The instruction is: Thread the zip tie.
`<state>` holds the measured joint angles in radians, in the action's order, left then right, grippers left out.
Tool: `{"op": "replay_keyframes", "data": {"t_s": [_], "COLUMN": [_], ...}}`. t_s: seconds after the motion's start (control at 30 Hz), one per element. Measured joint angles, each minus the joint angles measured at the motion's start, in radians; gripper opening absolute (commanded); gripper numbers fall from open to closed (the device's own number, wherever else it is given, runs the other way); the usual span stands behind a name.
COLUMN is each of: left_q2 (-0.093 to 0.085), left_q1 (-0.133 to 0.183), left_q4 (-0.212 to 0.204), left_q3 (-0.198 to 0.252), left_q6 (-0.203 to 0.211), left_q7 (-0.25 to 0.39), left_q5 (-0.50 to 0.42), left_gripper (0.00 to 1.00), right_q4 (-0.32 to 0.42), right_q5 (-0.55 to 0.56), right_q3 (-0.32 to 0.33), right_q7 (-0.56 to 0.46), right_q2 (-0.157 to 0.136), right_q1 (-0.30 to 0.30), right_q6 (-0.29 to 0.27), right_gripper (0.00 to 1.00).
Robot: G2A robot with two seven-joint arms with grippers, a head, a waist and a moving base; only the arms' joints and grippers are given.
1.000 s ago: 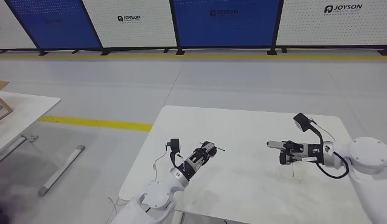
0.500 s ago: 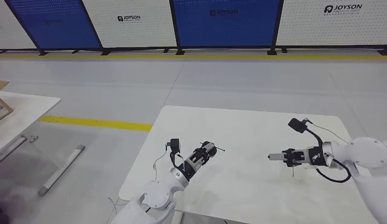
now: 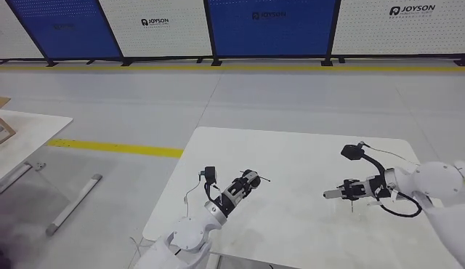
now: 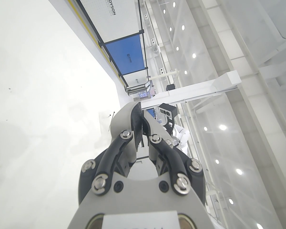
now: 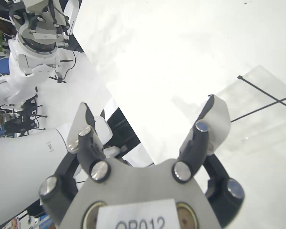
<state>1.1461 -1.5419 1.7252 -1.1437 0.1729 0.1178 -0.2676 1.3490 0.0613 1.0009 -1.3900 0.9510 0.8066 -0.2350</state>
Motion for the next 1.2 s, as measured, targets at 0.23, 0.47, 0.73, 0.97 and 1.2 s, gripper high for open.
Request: {"op": "replay_keyframes", "data": {"t_s": [0.23,0.47,0.73,0.97,1.2], "left_q2": [0.0,0.0,0.0,0.0,0.0], "left_q1": [0.0,0.0,0.0,0.0,0.0], "left_q4": [0.0,0.0,0.0,0.0,0.0], "left_q3": [0.0,0.0,0.0,0.0,0.0], "left_q6": [0.0,0.0,0.0,0.0,0.0], "left_q7": [0.0,0.0,0.0,0.0,0.0], "left_q5": [0.0,0.0,0.0,0.0,0.0], "left_gripper": [0.0,0.0,0.0,0.0,0.0], "right_q4": [0.032,0.094,0.1,0.144,0.213], "right_q5": [0.088,0.215,0.21,0.287,0.353], "right_q3": [0.015,0.058,0.061,0.047,0.04], "right_q7": [0.031,0.056,0.06,0.071,0.108], "right_q2": [-0.012,-0.036,-0.036,-0.036,-0.034], "right_q1": [0.013,0.056,0.059,0.067,0.075], "right_q6": [-0.031,0.065,0.059,0.224,0.41], "right_gripper": [1.0,1.0,1.0,1.0,1.0]}}
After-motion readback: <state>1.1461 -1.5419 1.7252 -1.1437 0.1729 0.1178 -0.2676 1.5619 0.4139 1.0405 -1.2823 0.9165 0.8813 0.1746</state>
